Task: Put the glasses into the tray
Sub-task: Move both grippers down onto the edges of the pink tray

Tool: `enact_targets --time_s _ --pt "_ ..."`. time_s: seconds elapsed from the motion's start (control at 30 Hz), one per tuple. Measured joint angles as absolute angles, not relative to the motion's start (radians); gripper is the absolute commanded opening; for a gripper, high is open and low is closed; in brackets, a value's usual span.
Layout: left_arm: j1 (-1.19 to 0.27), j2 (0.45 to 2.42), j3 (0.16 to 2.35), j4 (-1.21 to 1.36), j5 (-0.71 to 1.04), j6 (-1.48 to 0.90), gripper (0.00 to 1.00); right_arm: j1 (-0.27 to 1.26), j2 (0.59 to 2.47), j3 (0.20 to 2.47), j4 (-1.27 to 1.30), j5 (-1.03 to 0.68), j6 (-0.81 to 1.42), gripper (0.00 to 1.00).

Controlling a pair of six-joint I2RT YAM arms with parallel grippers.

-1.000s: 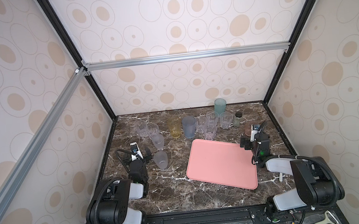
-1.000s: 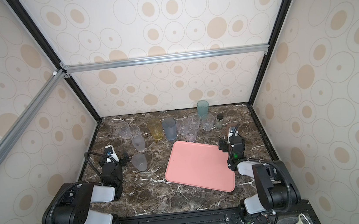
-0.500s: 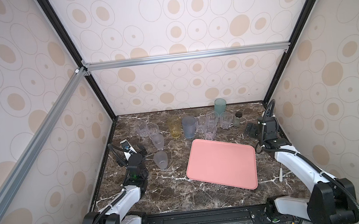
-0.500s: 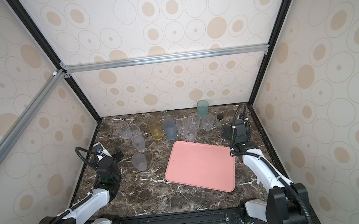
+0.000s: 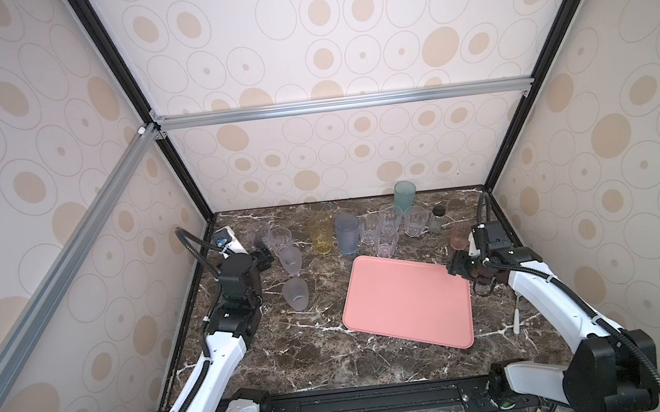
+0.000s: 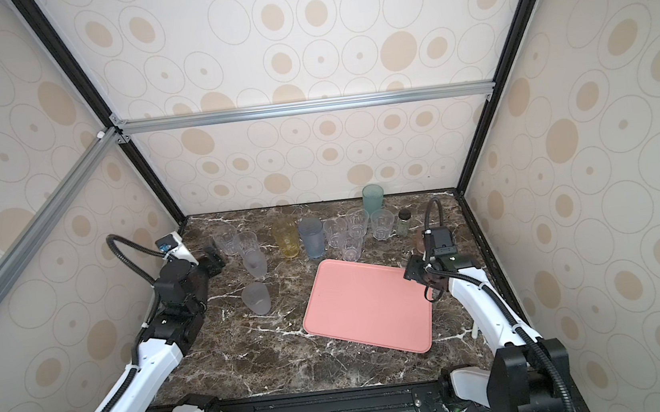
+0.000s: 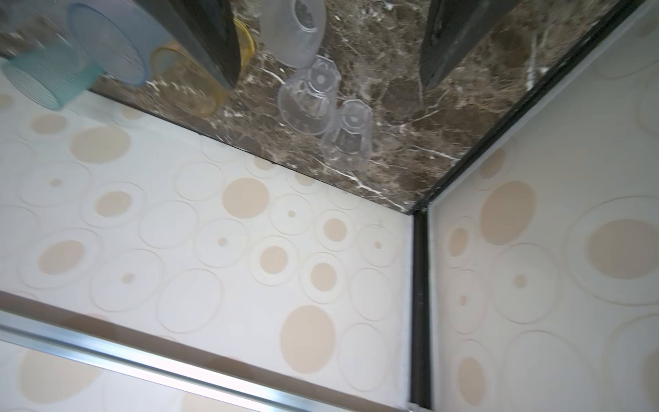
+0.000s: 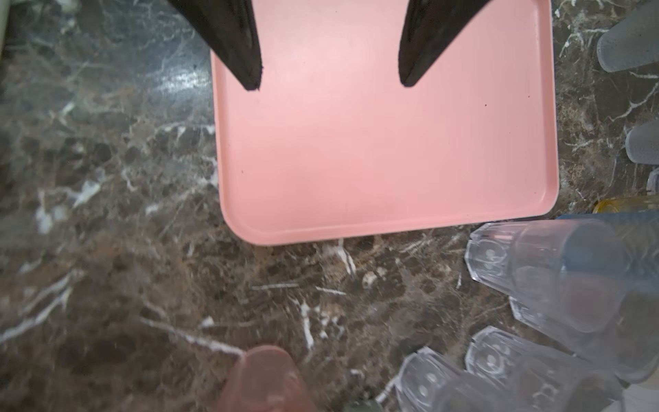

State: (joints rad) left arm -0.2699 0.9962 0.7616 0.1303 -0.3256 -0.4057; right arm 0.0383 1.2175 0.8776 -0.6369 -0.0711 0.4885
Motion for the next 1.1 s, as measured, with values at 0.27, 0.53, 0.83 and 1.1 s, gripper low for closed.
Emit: enact_targets --time_s 0.27,0.53,0.83,1.1 --pt "-0.554 1.175 0.824 0.040 -0.265 -0.421 0.87 -0.044 1.243 0.829 -0.670 -0.108 0.493 0.65" --pt "-0.669 1.423 0.825 0.020 -0.139 -0.473 0.91 -0.087 1.356 0.828 -0.620 -0.114 0.496 0.73" --pt "-0.674 1.584 0.837 0.019 -0.017 -0.508 0.91 -0.096 1.485 0.831 -0.574 -0.117 0.485 0.73" --pt "-0.677 1.612 0.819 0.052 0.094 -0.554 0.91 -0.084 1.558 0.859 -0.552 -0.123 0.469 0.72"
